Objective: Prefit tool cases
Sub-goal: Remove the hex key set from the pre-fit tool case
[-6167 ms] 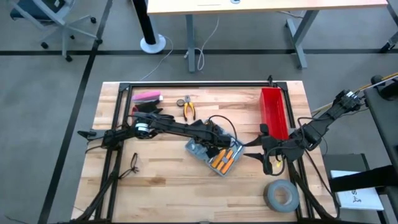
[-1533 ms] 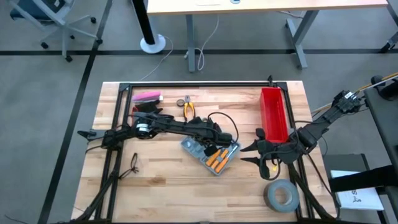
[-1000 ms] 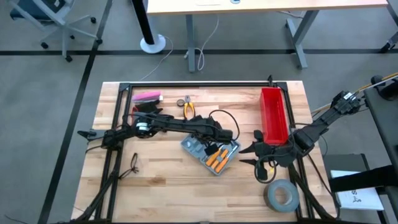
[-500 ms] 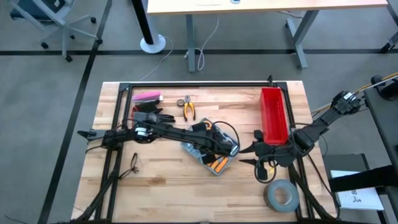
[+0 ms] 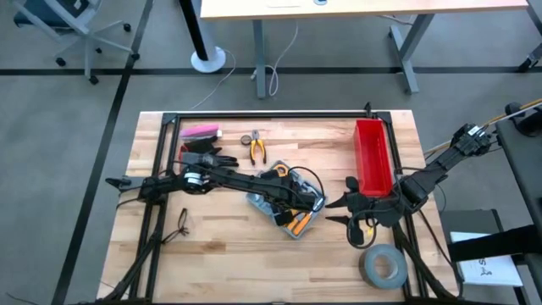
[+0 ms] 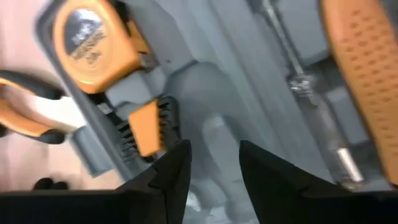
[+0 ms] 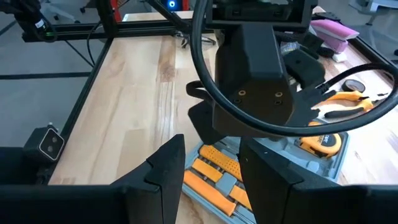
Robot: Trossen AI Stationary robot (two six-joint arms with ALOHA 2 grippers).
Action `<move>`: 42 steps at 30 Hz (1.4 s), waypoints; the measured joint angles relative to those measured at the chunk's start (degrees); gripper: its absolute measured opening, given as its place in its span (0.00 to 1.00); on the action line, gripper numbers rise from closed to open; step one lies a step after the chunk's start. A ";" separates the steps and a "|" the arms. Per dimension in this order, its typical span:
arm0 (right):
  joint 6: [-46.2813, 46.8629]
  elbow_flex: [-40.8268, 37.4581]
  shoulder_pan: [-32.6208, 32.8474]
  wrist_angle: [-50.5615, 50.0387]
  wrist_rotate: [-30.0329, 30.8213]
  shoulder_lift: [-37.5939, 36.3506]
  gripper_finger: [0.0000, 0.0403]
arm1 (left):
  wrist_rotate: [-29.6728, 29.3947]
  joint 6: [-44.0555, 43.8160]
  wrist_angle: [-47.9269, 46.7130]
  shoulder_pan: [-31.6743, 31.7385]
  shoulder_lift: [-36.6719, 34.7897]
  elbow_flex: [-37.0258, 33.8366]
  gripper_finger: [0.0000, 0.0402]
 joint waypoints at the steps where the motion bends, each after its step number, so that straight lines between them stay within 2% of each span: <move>1: 0.00 0.00 -0.01 0.00 0.00 0.00 0.32 | 0.42 -0.33 0.00 0.00 0.00 0.00 0.34; 8: 0.02 0.00 -0.10 0.76 0.00 0.02 0.32 | 2.20 -0.55 -0.08 0.00 0.00 0.45 0.31; 19: 0.32 0.02 -0.20 1.31 -0.02 0.02 0.32 | -2.10 2.42 0.07 0.90 0.00 -0.63 0.32; 26: 0.52 0.02 -0.20 1.31 -0.04 0.02 0.32 | -2.61 3.91 0.35 1.48 0.00 -3.70 0.32; 31: 0.50 0.02 -0.20 1.29 -0.04 0.02 0.32 | -7.43 6.63 1.99 1.47 0.00 -4.12 0.32; 35: 0.50 0.02 -0.20 1.27 -0.07 0.02 0.32 | -7.87 9.08 5.35 1.86 0.00 -5.26 0.26; 42: 0.48 0.03 -0.20 1.26 -0.07 0.02 0.32 | -4.57 10.02 6.07 2.51 -0.21 -7.85 0.03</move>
